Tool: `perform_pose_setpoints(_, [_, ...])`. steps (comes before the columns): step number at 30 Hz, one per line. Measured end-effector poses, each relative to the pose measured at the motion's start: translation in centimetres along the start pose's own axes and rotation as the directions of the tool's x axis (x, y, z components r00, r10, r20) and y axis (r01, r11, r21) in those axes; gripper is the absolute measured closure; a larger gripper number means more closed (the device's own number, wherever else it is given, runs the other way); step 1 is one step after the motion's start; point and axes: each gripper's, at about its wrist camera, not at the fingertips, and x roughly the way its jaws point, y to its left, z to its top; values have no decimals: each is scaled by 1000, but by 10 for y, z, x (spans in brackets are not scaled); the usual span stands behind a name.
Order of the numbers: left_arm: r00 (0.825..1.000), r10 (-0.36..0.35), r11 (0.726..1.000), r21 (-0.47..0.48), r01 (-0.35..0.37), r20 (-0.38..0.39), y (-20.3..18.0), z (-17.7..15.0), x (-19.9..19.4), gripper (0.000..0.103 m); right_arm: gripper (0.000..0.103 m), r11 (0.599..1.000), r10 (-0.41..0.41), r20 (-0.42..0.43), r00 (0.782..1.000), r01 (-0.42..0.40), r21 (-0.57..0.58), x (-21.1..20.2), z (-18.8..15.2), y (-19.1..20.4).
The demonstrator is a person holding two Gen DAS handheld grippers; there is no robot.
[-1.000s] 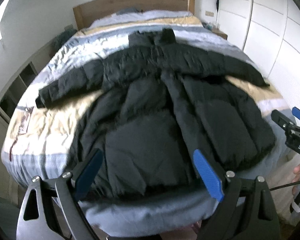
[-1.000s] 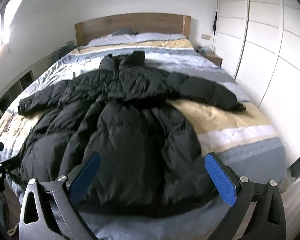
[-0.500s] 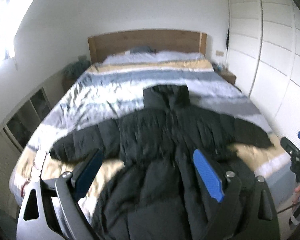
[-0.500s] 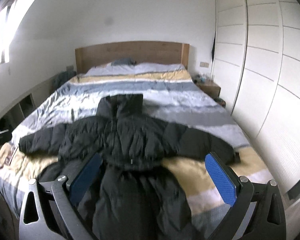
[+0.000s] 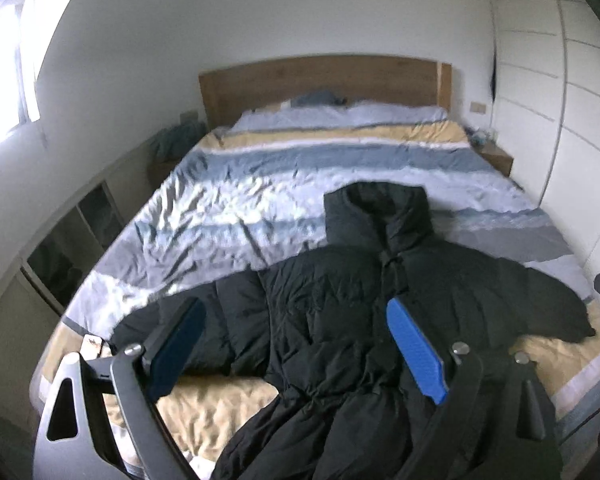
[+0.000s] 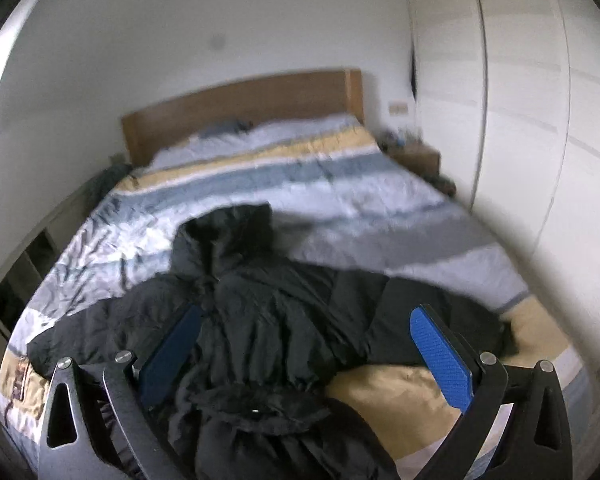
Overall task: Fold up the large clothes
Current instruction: 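Grasp the coat hem with the right tool and lift it toward the collar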
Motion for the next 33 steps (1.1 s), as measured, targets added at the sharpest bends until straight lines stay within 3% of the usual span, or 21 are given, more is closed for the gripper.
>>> perform_pose_setpoints(9, [985,-22,998,-58,12,-172,5,-55,112,11,1,963,-97,-227,969,149,226,131,-58,-85])
perform_pose_setpoints(15, [971,24,996,-74,-43,-237,11,-86,158,11,1,881,-97,-343,935,241,408,186,-108,-165])
perform_pose_setpoints(20, [961,47,993,-90,-74,-272,15,-105,180,11,1,789,-75,-357,931,274,550,201,-137,-221])
perform_pose_setpoints(26, [949,40,990,-117,-81,-313,14,-122,196,11,4,706,-24,-279,960,214,675,204,-146,-261])
perform_pose_setpoints(29, [944,40,989,-123,-84,-327,14,-129,200,11,18,652,0,-245,970,185,735,204,-148,-280])
perform_pose_setpoints(31, [942,37,989,-125,-83,-334,13,-132,200,11,38,610,12,-220,975,167,775,203,-151,-292])
perform_pose_setpoints(33, [940,37,989,-123,-83,-340,13,-133,201,11,48,561,33,-188,982,138,817,202,-156,-304])
